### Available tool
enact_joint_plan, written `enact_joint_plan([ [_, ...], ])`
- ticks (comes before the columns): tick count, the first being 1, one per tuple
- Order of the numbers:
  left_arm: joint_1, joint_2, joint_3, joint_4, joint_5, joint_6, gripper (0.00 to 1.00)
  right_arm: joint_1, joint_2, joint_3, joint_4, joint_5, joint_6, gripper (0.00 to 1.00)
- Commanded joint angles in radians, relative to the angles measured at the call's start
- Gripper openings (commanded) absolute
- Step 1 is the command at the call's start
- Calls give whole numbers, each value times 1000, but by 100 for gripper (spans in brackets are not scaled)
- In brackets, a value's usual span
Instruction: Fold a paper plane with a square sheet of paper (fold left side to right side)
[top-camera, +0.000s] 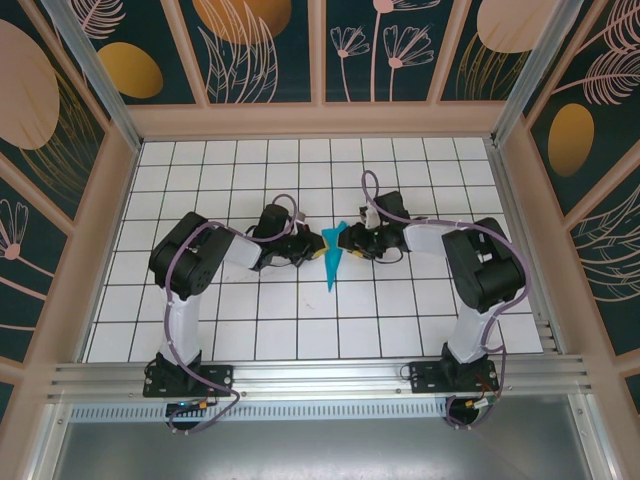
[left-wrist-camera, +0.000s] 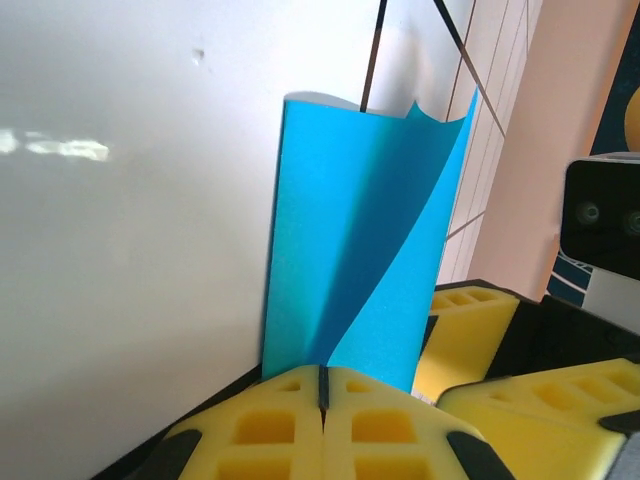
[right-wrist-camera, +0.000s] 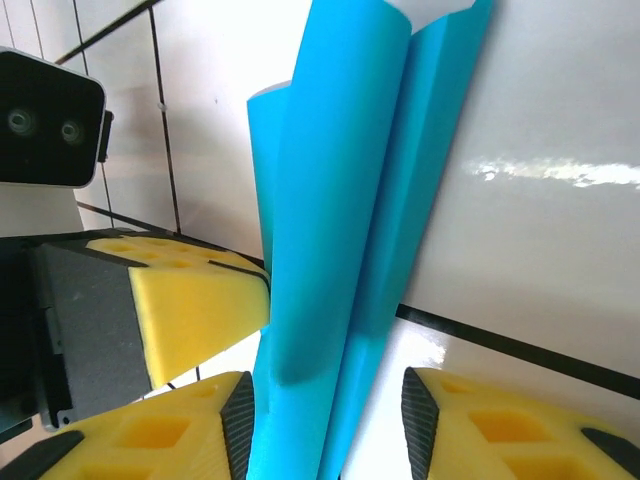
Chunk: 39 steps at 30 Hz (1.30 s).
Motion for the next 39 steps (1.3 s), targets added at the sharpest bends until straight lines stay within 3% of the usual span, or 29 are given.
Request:
enact_joint_plan([
  [1, 10, -28, -4, -16, -7, 49, 0, -10, -45, -20, 0, -1, -16, 47],
  [19, 17, 18, 59, -84, -13, 133, 0, -14, -121, -55, 32, -30, -16, 39],
  [39, 23, 53, 121, -167, -32, 200, 0, 29, -66, -27, 121, -87, 23, 34],
])
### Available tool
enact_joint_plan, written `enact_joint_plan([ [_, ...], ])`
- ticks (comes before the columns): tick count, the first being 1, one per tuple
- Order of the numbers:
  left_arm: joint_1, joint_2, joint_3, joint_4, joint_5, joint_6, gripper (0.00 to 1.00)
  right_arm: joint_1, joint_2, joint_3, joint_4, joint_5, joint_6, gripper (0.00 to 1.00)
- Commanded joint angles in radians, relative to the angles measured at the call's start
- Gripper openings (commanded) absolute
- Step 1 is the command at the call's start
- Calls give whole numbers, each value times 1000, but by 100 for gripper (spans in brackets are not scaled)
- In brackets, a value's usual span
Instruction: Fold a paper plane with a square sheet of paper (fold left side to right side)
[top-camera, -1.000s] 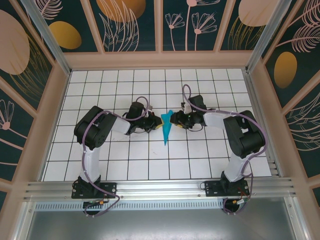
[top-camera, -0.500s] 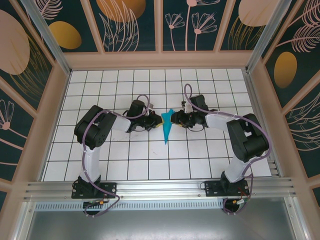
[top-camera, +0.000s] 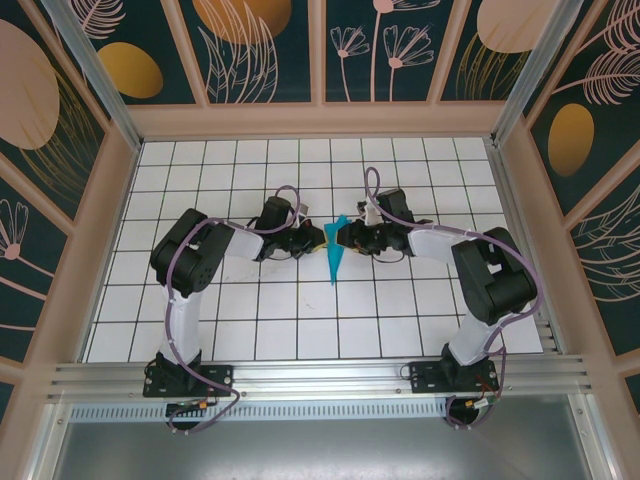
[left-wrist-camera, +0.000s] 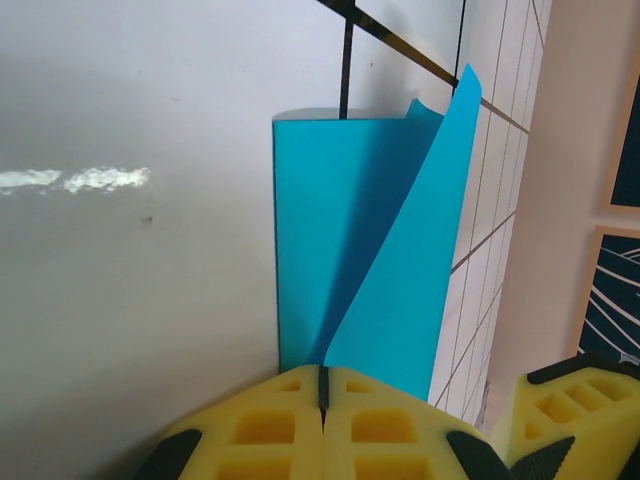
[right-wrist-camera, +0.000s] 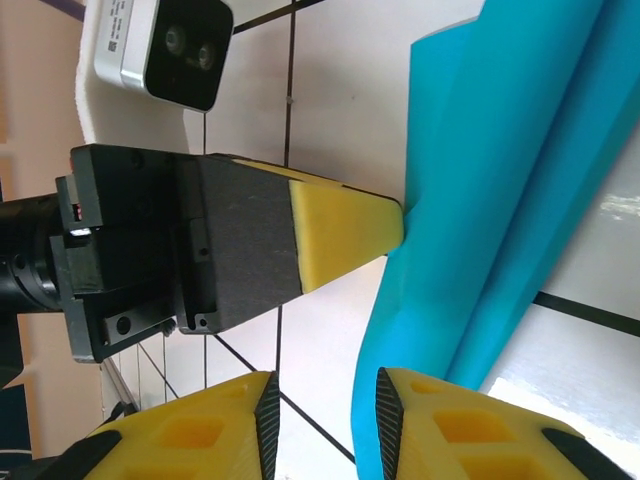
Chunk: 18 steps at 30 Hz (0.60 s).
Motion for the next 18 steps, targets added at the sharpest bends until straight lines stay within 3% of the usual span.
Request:
enact_joint_plan([
  [1, 7, 29, 20, -41, -16, 34, 0, 13, 29, 22, 43, -25, 16, 34],
  [18, 12, 39, 54, -102, -56, 79, 0, 25, 107, 46, 42, 4, 5, 34],
])
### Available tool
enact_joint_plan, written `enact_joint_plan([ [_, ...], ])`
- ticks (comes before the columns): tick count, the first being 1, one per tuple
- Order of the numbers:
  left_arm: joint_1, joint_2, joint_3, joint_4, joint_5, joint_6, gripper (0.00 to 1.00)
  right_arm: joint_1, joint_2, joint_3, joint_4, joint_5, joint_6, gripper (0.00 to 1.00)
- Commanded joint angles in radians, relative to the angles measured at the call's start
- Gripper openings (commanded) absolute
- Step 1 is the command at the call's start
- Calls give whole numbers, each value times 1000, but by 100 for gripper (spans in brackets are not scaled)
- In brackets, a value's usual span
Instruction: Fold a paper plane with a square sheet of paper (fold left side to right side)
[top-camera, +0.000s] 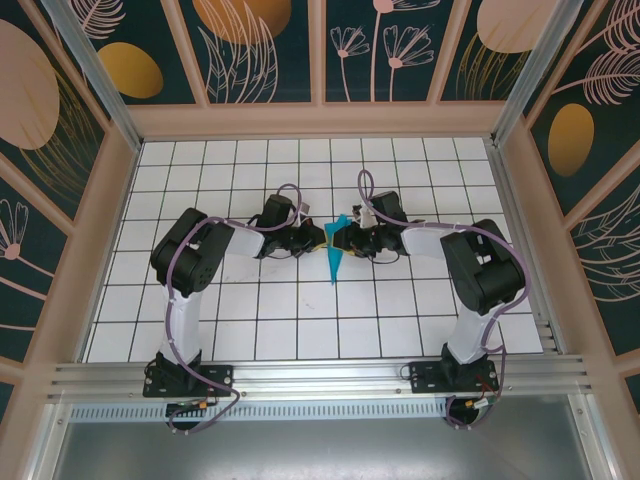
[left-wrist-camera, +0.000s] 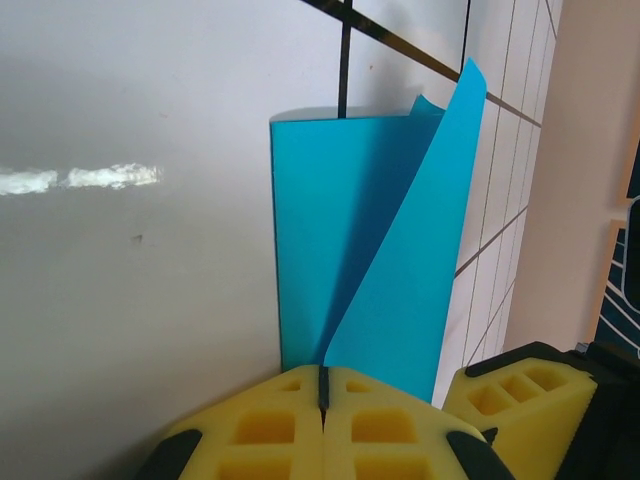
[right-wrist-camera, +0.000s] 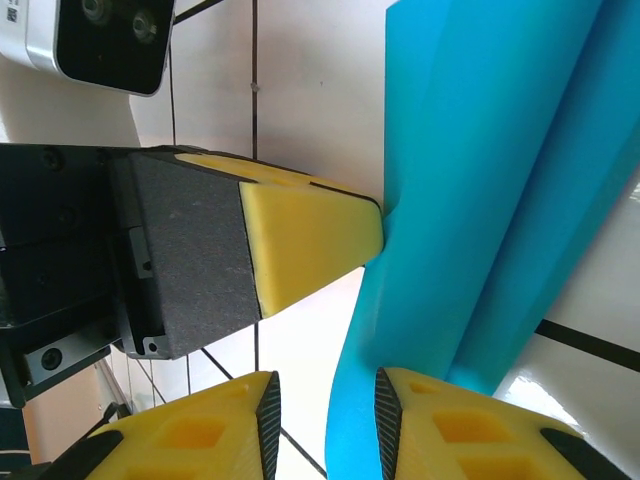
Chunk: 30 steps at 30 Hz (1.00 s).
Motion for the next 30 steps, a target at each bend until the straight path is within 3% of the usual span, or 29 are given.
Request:
enact_joint_plan([
  [1, 13, 37, 24, -43, -52, 37, 0, 10, 21, 24, 16, 11, -10, 34],
  [30, 18, 90, 61, -49, -48, 40, 0, 28, -27, 20, -16, 13, -32, 33],
])
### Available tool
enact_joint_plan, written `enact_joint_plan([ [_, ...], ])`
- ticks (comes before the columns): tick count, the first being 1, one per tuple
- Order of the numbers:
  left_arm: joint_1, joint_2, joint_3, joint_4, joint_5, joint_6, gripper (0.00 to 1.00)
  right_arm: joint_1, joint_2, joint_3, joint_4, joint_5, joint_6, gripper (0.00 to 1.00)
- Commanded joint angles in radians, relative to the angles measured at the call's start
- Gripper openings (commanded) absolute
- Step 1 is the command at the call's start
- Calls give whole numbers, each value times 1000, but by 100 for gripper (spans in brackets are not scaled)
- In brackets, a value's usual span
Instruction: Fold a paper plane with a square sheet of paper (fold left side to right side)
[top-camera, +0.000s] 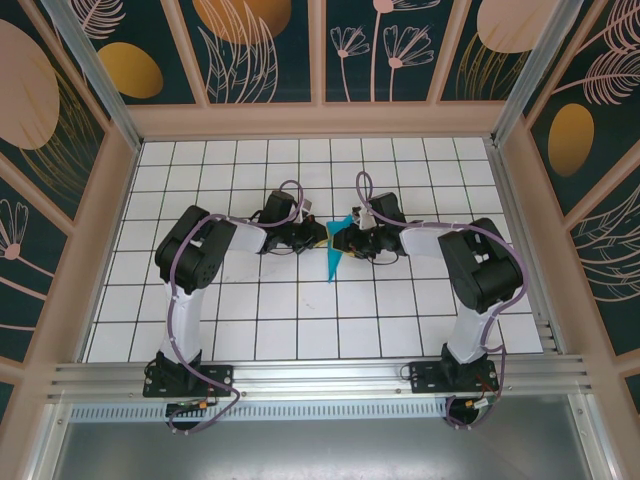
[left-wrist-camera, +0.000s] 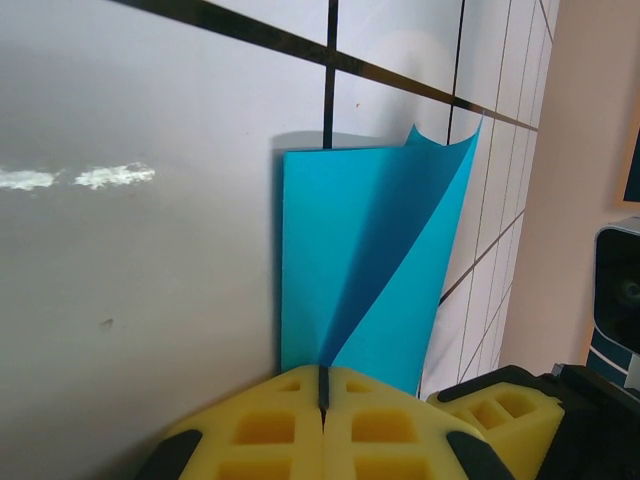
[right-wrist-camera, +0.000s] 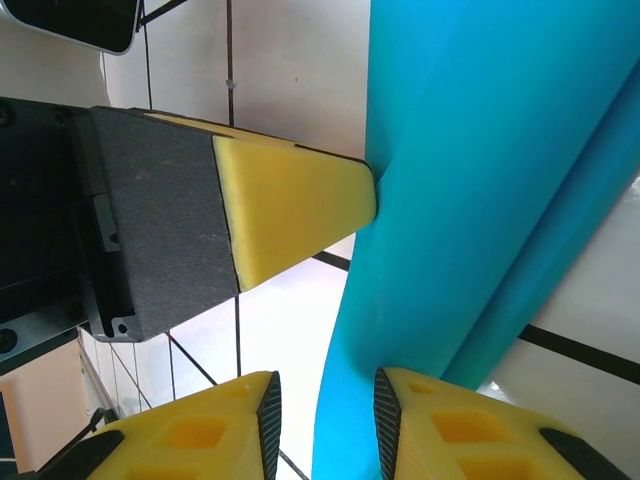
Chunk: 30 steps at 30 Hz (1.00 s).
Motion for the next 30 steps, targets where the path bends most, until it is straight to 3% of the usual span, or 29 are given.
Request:
enact_joint_plan([
  [1, 11, 53, 3, -25, -62, 35, 0, 23, -35, 17, -12, -7, -26, 33],
  [10, 11, 54, 2, -25, -62, 34, 0, 27, 0, 32, -4, 2, -21, 34],
  [21, 12, 59, 0, -22, -60, 35, 0, 25, -64, 56, -52, 34, -42, 34],
  [30, 11, 57, 2, -22, -60, 33, 0, 27, -7, 71, -16, 18, -29, 34],
])
